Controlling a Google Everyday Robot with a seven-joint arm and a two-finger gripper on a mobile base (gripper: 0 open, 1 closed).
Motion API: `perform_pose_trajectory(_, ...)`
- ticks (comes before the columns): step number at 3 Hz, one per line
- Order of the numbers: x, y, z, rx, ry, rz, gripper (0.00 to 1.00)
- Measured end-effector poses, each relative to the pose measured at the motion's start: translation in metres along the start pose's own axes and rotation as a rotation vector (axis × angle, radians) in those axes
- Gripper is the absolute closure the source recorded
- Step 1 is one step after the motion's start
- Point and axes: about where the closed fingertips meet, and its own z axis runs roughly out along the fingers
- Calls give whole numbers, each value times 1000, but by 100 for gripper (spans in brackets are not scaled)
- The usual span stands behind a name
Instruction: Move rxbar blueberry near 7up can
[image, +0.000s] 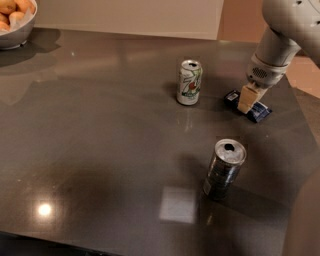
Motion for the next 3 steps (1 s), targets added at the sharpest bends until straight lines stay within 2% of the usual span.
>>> perform_pose_trajectory(2,-44,42,5,-90,-44,-183,100)
perform_pose_trajectory(3,-56,57,10,-132,-47,-248,100)
